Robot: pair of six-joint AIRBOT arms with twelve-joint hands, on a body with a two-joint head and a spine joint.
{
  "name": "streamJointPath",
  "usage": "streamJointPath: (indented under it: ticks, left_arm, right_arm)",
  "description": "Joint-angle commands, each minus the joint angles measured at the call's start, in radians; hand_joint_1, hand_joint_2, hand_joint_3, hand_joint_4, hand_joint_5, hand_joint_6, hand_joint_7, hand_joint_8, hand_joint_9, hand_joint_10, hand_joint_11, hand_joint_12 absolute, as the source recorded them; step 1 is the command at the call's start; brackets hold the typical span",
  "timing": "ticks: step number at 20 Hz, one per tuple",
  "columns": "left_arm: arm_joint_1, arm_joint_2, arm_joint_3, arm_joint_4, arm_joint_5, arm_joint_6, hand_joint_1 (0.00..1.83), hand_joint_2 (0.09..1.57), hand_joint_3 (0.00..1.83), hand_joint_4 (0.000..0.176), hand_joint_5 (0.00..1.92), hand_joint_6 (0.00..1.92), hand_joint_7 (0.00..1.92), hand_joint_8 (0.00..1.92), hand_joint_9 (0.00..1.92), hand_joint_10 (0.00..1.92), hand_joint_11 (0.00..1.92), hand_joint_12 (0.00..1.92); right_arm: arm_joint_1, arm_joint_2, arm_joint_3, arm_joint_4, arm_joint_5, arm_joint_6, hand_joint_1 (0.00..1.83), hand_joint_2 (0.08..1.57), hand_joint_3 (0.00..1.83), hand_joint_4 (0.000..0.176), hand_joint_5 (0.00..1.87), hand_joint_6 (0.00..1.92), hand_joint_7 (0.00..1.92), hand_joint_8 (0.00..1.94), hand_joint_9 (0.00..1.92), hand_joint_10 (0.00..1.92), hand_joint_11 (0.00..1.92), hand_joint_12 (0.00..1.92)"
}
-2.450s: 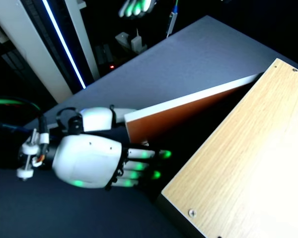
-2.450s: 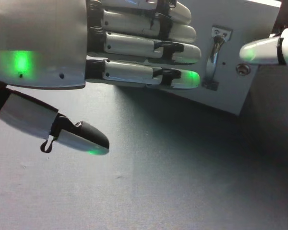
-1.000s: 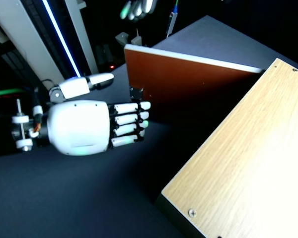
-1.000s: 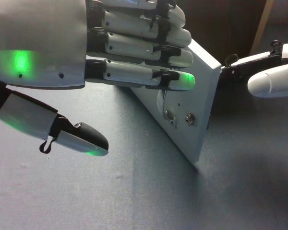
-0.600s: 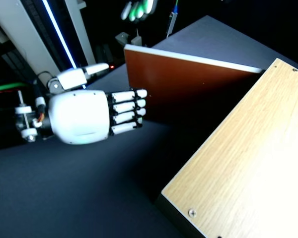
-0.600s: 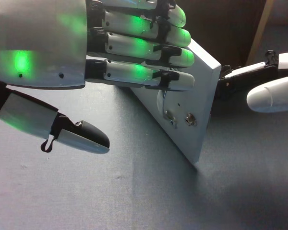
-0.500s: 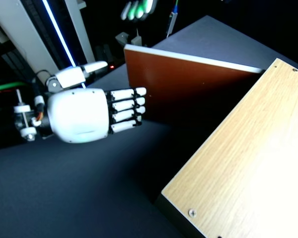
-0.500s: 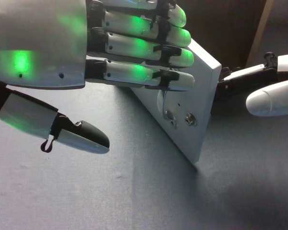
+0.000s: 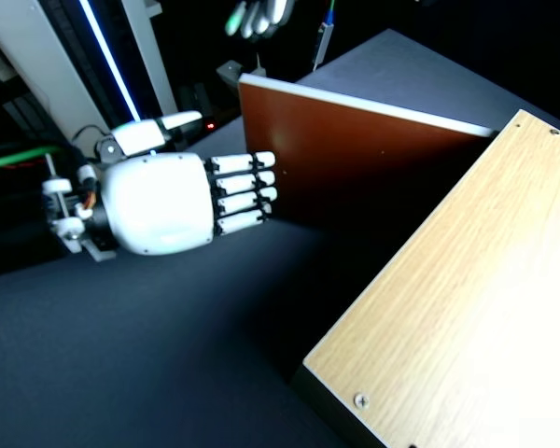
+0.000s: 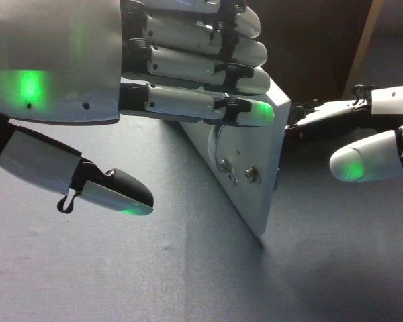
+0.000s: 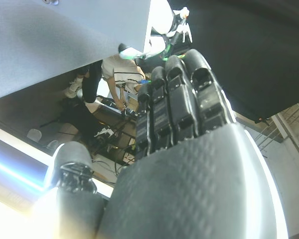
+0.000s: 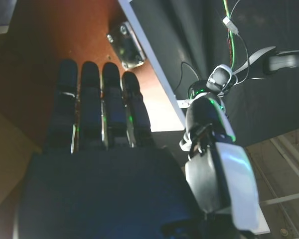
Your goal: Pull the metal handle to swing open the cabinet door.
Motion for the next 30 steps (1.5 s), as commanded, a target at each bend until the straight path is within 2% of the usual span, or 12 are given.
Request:
streamJointPath:
  ticks: [1,8,10,14,16,18,30]
  left_arm:
    - [-0.012,0.007,0.000,-0.098,-0.022,0.003,0.00,1.26,0.01,0.000,0.24,0.00,0.29,0.00,0.28,0.00,0.00,0.66]
    - [-0.012,0.007,0.000,-0.098,-0.022,0.003,0.00,1.27,0.01,0.000,0.24,0.00,0.29,0.00,0.27,0.00,0.00,0.67]
    - [-0.012,0.007,0.000,-0.098,-0.022,0.003,0.00,1.28,0.01,0.000,0.24,0.00,0.29,0.00,0.28,0.00,0.00,0.67]
    - [-0.012,0.007,0.000,-0.098,-0.022,0.003,0.00,1.50,0.03,0.000,0.25,0.00,0.30,0.00,0.28,0.00,0.00,0.65]
    - [-0.012,0.007,0.000,-0.098,-0.022,0.003,0.00,1.55,0.05,0.000,0.26,0.01,0.30,0.00,0.28,0.00,0.00,0.65]
    - [-0.012,0.007,0.000,-0.098,-0.022,0.003,0.00,1.55,0.04,0.000,0.26,0.00,0.30,0.00,0.28,0.00,0.00,0.66]
    - [-0.012,0.007,0.000,-0.098,-0.022,0.003,0.00,1.56,0.01,0.000,0.28,0.00,0.31,0.00,0.29,0.00,0.00,0.68]
  right_arm:
    - [0.007,0.000,0.002,0.073,0.083,0.004,0.00,1.30,0.00,0.000,0.29,0.00,0.32,0.00,0.29,0.00,0.00,0.80]
    - [0.013,-0.018,0.009,0.073,0.103,0.004,0.00,1.30,0.00,0.000,0.28,0.00,0.31,0.00,0.29,0.00,0.00,0.77]
    - [0.016,-0.022,0.005,0.074,0.103,-0.036,0.00,1.30,0.00,0.000,0.28,0.00,0.30,0.00,0.28,0.00,0.00,0.77]
    - [0.023,-0.031,-0.005,0.083,0.103,-0.059,0.00,1.35,0.02,0.000,0.28,0.00,0.29,0.00,0.27,0.00,0.00,0.75]
    - [0.028,-0.037,-0.008,0.095,0.103,-0.073,0.00,1.49,0.03,0.000,0.29,0.00,0.30,0.00,0.27,0.00,0.00,0.75]
    - [0.028,-0.045,-0.012,0.112,0.109,-0.105,0.00,1.57,0.05,0.000,0.31,0.00,0.31,0.00,0.28,0.00,0.00,0.75]
    - [0.031,-0.084,-0.043,0.130,0.131,-0.259,0.00,1.57,0.08,0.000,0.31,0.00,0.31,0.00,0.28,0.00,0.00,0.79]
